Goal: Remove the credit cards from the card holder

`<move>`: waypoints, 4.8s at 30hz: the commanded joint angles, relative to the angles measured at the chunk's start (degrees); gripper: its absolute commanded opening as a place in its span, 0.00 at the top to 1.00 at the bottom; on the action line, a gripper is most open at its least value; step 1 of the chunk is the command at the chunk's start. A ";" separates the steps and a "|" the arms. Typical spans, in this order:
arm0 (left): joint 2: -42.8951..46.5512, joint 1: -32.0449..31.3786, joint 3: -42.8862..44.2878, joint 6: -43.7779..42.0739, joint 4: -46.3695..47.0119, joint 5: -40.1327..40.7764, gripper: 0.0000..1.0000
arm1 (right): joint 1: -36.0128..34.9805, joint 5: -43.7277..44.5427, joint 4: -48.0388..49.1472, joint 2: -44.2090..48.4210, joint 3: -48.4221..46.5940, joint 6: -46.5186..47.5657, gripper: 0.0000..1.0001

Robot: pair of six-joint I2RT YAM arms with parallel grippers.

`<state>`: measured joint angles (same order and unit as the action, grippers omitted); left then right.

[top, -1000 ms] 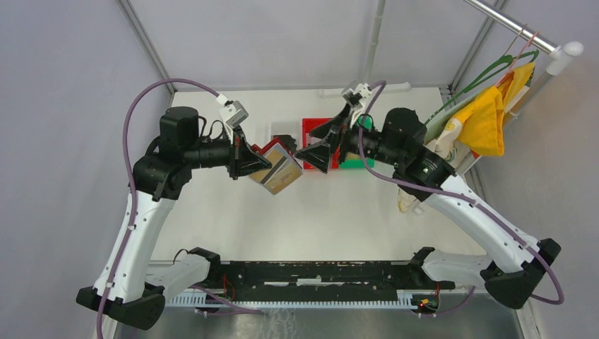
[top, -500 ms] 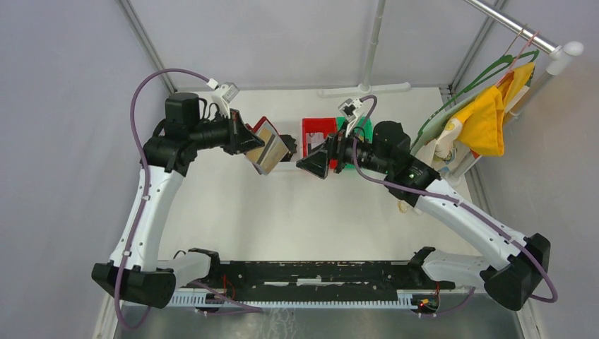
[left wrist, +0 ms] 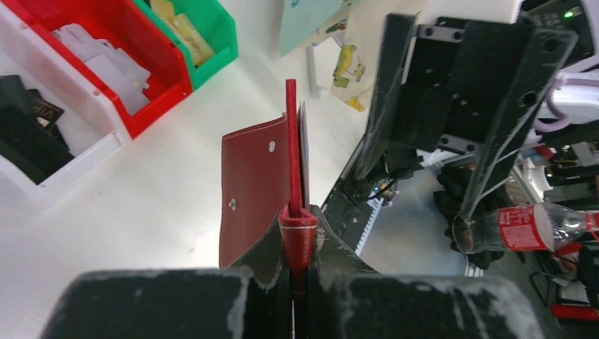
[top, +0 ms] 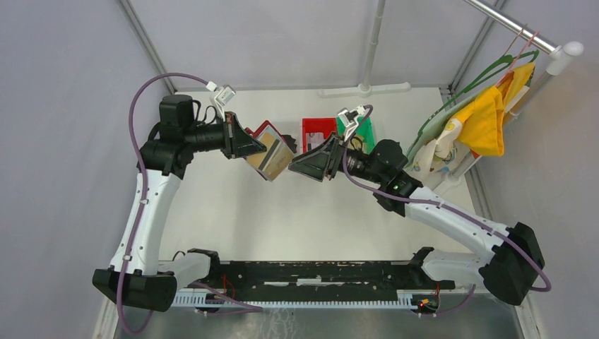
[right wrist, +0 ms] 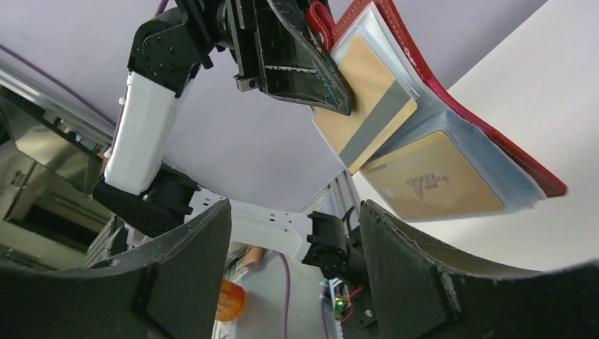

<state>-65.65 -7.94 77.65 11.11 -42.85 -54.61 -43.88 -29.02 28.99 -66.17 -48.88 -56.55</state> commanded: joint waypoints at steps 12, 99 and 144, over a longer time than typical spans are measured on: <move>2.00 0.54 0.87 11.30 8.65 -14.91 0.98 | -6.57 0.64 18.81 -9.46 -2.78 -7.28 0.36; -0.08 4.20 7.51 6.41 3.27 -19.54 0.98 | 7.96 -5.93 -8.80 6.90 5.36 8.48 1.00; 2.74 4.33 8.03 -7.99 -7.09 -17.38 0.98 | 20.36 30.83 -65.88 -48.19 -45.86 49.92 1.00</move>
<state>-64.34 -3.88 82.89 5.96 -50.94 -70.57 -23.70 8.01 -36.10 -112.73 -90.08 -8.84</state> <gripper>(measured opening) 0.137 0.006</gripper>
